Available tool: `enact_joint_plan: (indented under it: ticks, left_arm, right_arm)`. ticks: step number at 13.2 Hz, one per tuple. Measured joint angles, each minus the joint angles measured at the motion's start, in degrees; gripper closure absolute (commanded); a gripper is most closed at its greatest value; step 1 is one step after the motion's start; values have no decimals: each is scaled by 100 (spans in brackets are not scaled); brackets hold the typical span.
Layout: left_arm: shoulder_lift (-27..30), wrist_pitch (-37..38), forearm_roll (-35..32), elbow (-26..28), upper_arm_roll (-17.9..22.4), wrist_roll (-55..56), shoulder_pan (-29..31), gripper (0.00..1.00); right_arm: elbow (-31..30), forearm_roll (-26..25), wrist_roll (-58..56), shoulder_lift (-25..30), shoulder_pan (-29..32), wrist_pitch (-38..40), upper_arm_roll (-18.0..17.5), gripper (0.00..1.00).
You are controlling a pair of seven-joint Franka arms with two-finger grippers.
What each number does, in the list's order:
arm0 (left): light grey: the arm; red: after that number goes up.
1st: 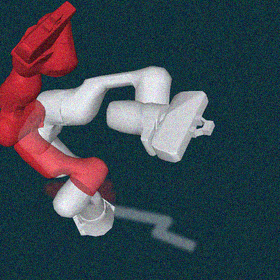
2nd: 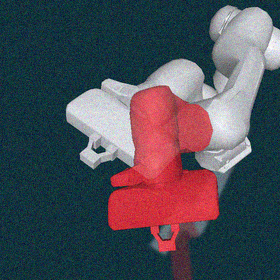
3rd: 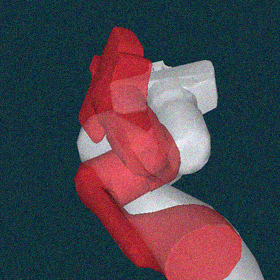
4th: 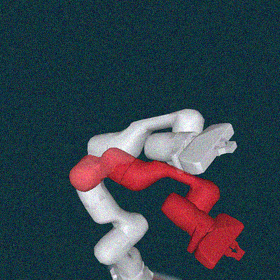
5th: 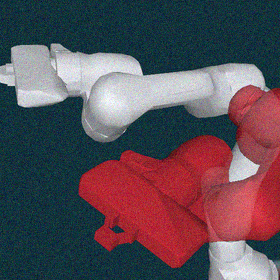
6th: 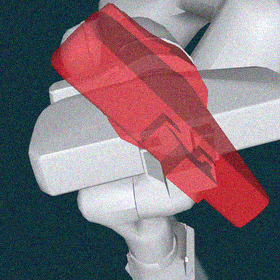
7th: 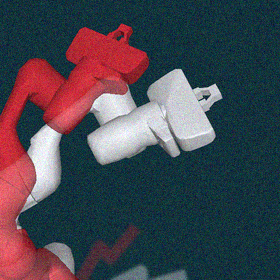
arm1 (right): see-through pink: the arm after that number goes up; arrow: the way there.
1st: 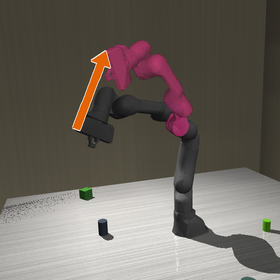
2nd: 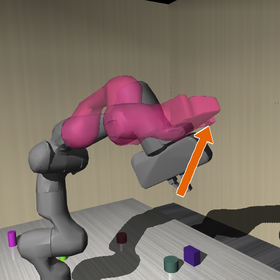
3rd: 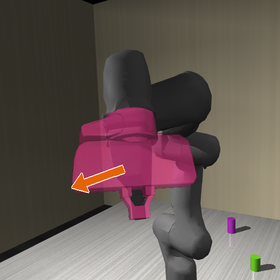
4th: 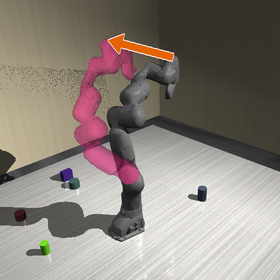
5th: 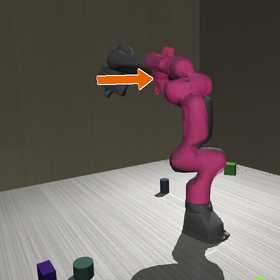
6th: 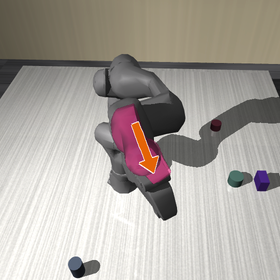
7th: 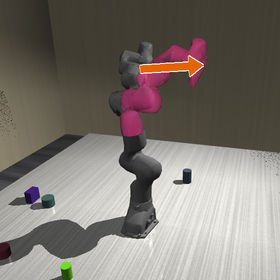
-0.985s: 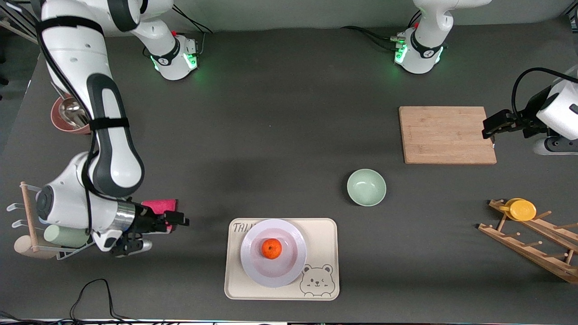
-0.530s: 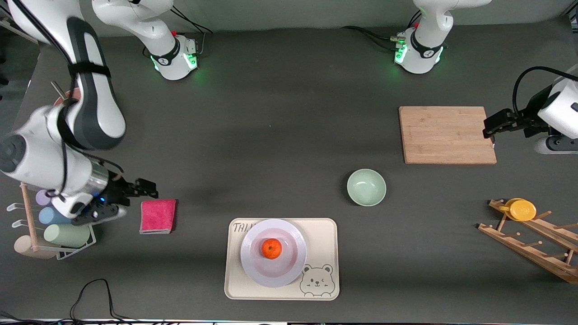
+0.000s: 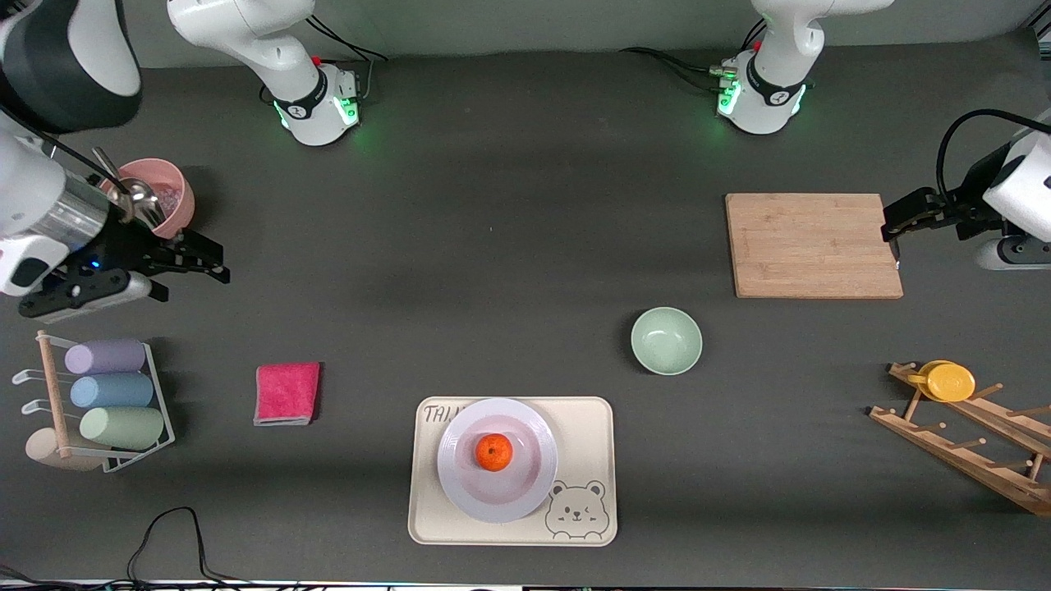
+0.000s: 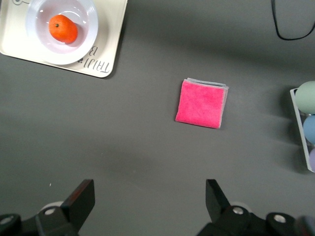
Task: Place orange and plate with both arms
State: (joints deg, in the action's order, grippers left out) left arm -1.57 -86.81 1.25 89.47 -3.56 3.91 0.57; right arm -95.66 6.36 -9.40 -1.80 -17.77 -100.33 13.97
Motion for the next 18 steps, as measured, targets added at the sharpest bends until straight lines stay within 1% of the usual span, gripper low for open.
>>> enact_joint_plan:
  ticks: [3, 5, 6, 8, 9, 12, 14, 15, 16, 18]
  left_arm:
    - [0, 63, 0, 2, 0, 0, 0, 0]
    - [0, 64, 0, 2, 0, 0, 0, 0]
    - [0, 64, 0, 2, 0, 0, 0, 0]
    - [0, 64, 0, 2, -2, 0, -1, 0]
    - [0, 64, 0, 2, -4, 0, -2, 0]
    - [0, 64, 0, 3, -7, 0, -2, 0]
    - [0, 64, 0, 3, -7, 0, -3, 0]
    - [0, 64, 0, 3, -8, 0, -3, 0]
    - [0, 64, 0, 3, -8, 0, -4, 0]
    - [0, 64, 0, 3, -12, 0, -5, 0]
  right_arm:
    - [638, -429, 29, -12, -28, 519, -8, 0]
    - [976, -501, 139, -33, 0, 827, -27, 0]
    - [1127, -517, 184, -79, 191, 938, -171, 0]
    - [1396, -539, 192, -243, 1047, 1082, -929, 0]
    - [1474, -552, 192, -324, 1335, 1130, -1133, 0]
    - [1564, -548, 262, -524, 1731, 1431, -1354, 0]
    - [1562, -494, 573, -680, 1759, 1488, -1648, 0]
    - [1555, -384, 782, -744, 1749, 1503, -1821, 0]
    - [1541, -253, 933, -788, 1738, 1525, -1922, 0]
    - [1542, -151, 998, -802, 1744, 1596, -1964, 0]
